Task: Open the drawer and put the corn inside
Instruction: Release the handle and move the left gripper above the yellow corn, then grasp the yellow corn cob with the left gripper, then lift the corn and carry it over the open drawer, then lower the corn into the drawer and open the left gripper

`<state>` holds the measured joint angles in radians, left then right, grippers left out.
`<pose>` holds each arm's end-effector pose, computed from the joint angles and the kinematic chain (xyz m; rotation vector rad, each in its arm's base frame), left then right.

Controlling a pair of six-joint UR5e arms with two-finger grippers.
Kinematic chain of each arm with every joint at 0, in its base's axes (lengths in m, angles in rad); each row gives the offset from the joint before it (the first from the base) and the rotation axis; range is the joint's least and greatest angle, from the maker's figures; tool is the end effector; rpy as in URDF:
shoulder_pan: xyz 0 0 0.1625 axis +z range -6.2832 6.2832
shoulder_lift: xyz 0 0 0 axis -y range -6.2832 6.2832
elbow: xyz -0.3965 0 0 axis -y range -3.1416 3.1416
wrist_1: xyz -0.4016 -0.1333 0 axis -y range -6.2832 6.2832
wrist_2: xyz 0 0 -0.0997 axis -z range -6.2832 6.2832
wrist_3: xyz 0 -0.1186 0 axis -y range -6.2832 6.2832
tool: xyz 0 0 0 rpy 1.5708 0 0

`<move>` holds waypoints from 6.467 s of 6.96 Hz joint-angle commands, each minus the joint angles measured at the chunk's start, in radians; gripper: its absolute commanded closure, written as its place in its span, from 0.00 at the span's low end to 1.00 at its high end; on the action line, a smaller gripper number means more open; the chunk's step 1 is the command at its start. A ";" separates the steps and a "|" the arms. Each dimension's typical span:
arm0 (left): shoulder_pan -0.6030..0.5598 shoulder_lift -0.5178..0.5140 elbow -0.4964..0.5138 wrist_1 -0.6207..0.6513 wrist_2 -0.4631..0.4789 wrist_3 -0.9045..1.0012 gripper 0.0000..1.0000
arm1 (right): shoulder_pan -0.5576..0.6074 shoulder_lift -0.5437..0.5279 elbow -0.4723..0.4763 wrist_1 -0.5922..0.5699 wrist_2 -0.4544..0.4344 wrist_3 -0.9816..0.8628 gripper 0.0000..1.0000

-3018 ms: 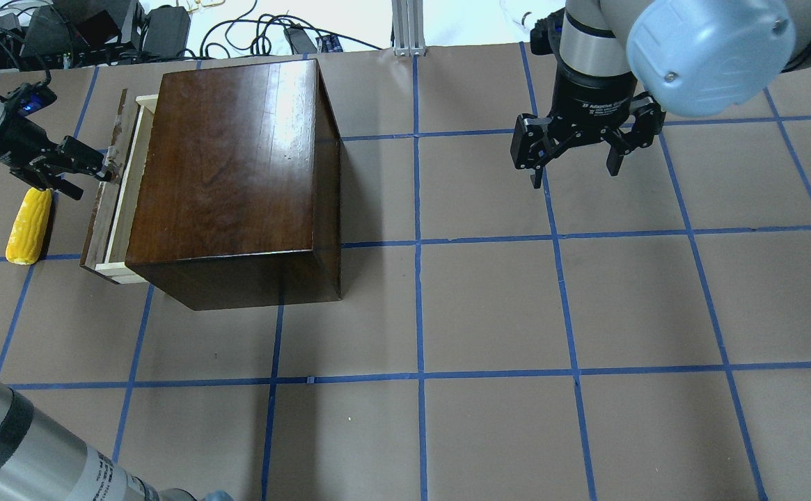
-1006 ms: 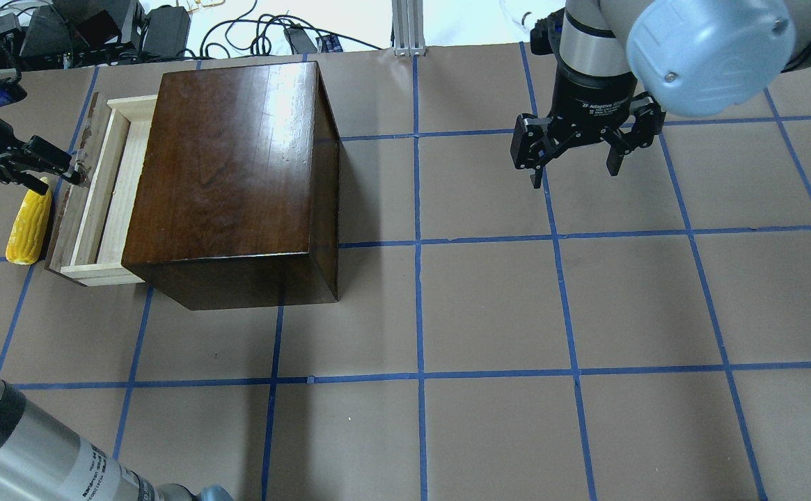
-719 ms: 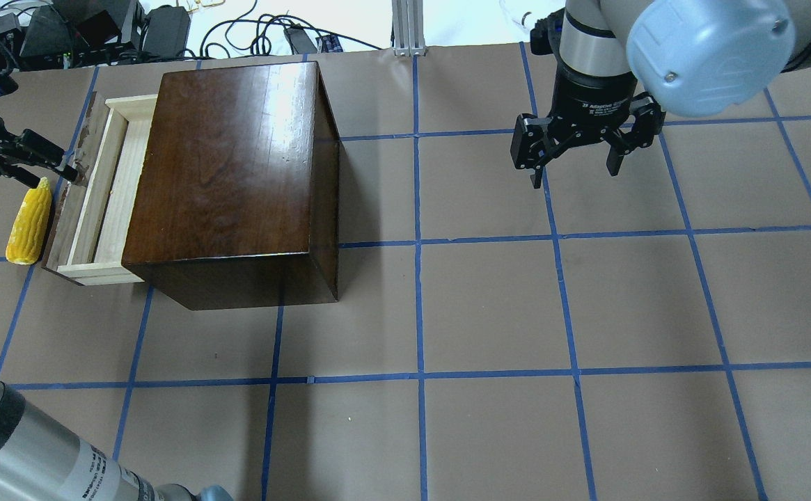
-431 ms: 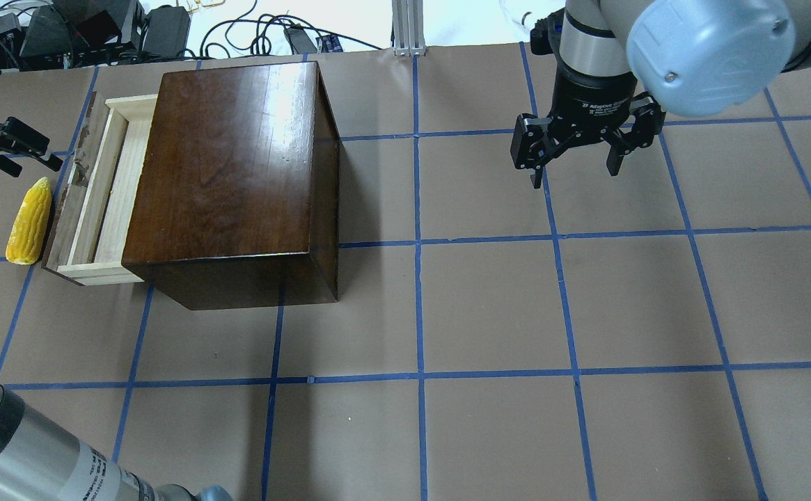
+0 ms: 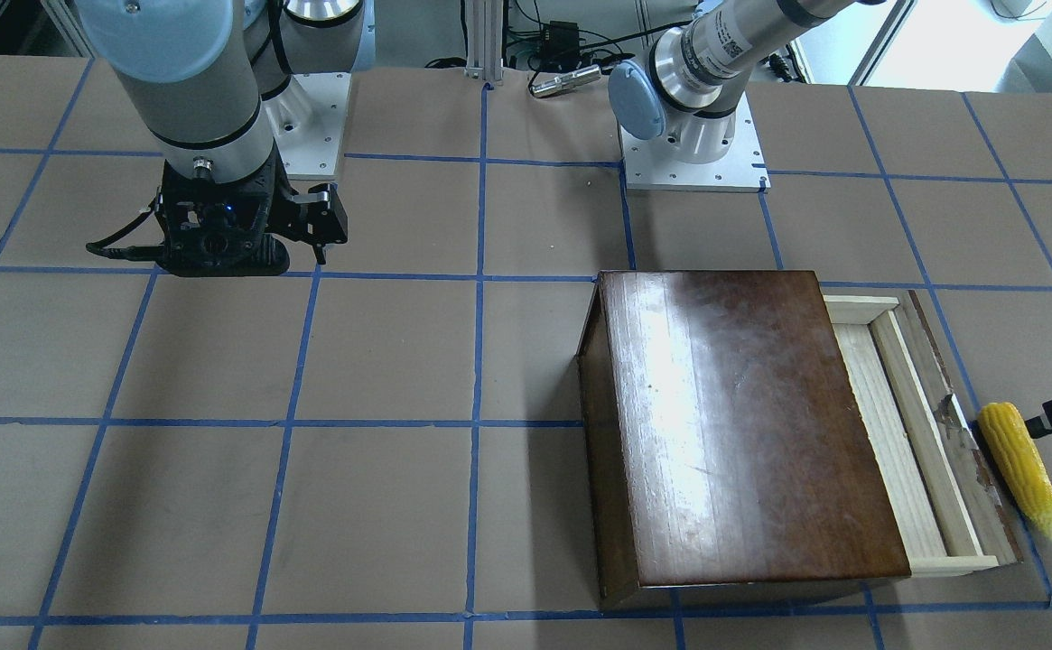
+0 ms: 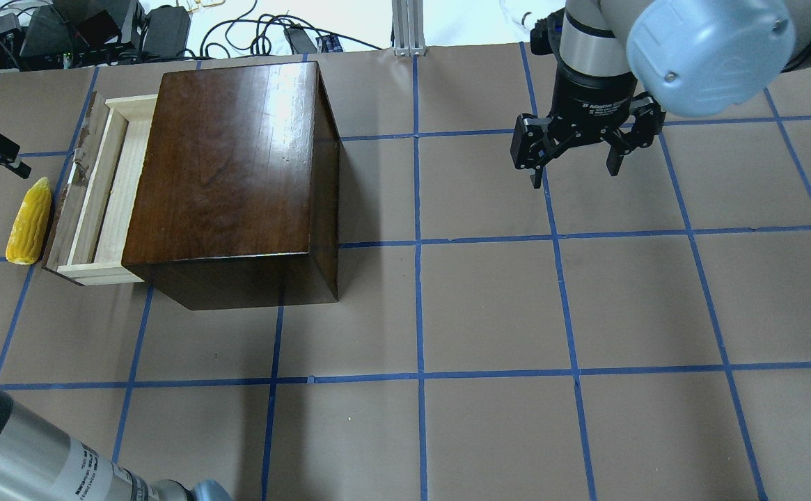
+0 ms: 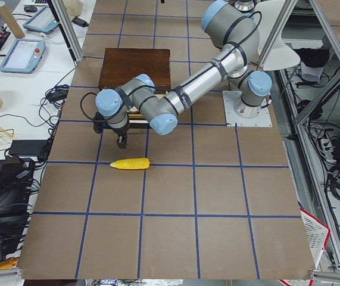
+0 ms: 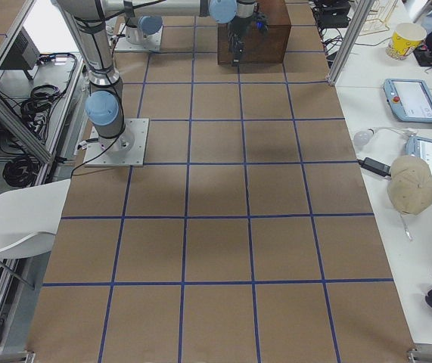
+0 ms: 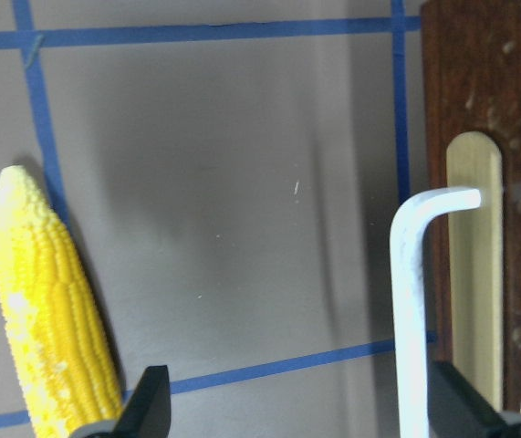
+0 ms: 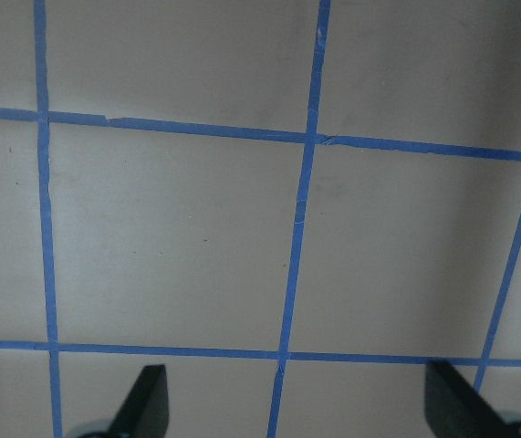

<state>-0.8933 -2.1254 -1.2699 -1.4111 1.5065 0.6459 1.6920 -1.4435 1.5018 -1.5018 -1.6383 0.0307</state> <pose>0.3200 -0.6226 0.2716 0.0525 -3.0323 -0.0526 0.1891 -0.5161 0.4024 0.1450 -3.0556 -0.1866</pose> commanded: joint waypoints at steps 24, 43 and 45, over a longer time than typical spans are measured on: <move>-0.157 0.117 0.038 -0.004 0.069 -0.017 1.00 | 0.000 0.000 0.000 0.000 0.000 0.002 0.00; -0.279 0.107 -0.097 -0.153 -0.061 -0.253 0.00 | 0.000 0.000 0.000 0.000 0.000 0.000 0.00; -0.279 0.136 -0.082 -0.173 -0.058 -0.253 0.00 | 0.000 0.000 0.000 0.000 0.000 0.000 0.00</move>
<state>-1.1722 -2.0083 -1.3580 -1.5730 1.4463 0.3929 1.6920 -1.4435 1.5018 -1.5018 -1.6383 0.0308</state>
